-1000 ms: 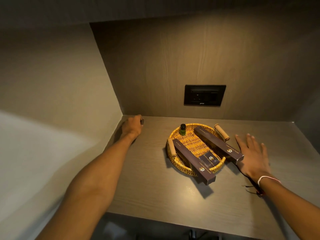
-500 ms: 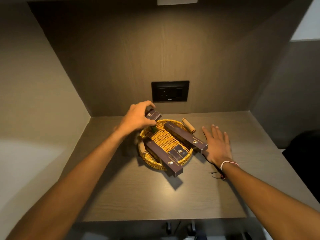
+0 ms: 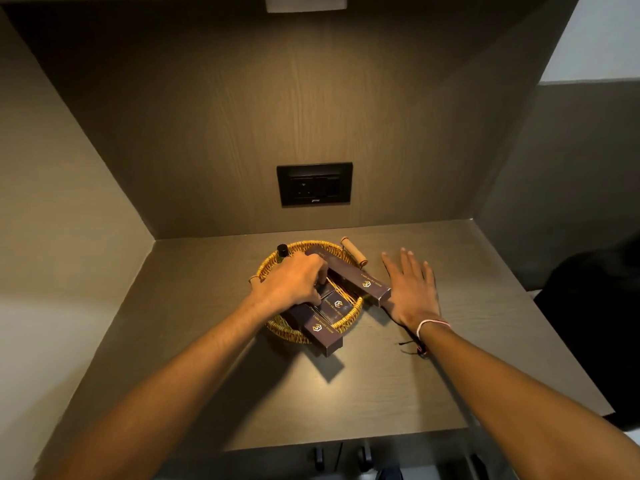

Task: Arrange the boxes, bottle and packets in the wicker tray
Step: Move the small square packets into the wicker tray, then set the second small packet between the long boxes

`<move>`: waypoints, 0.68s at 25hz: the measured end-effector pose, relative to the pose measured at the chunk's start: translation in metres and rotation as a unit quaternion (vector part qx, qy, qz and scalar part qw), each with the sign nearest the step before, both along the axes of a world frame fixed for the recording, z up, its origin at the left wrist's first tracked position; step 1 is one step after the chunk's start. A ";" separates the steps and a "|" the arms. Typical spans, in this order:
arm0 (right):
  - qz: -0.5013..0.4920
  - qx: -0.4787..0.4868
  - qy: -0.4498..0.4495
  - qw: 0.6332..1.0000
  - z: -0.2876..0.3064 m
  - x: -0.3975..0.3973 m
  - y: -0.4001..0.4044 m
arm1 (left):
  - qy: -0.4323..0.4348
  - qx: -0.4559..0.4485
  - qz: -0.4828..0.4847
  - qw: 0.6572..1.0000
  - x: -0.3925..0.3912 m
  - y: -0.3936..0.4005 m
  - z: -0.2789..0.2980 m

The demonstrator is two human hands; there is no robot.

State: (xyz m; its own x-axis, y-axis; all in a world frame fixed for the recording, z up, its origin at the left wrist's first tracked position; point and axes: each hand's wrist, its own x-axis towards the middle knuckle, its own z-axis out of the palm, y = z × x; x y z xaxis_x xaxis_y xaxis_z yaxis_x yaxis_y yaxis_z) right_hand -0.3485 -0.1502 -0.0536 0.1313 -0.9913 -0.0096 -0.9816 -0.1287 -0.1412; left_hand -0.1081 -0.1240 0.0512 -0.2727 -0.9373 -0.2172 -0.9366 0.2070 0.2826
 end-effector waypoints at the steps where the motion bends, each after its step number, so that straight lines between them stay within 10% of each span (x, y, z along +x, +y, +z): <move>1: 0.001 -0.003 0.003 1.000 -0.001 0.000 0.000 | 0.000 0.003 0.005 1.000 0.001 0.000 -0.001; 8: -0.004 0.035 -0.044 0.998 0.014 -0.005 -0.007 | 0.074 -0.085 0.073 0.991 0.024 0.013 0.010; 11: -0.050 0.111 -0.234 0.965 0.054 -0.005 -0.026 | 0.061 -0.181 0.161 0.968 0.055 0.027 0.009; 14: -0.012 0.154 -0.394 0.906 0.091 0.005 -0.042 | 0.025 -0.099 0.230 0.968 0.077 0.038 0.007; 17: 0.049 0.143 -0.369 0.917 0.112 0.038 -0.040 | 0.072 -0.001 0.269 0.961 0.072 0.043 0.001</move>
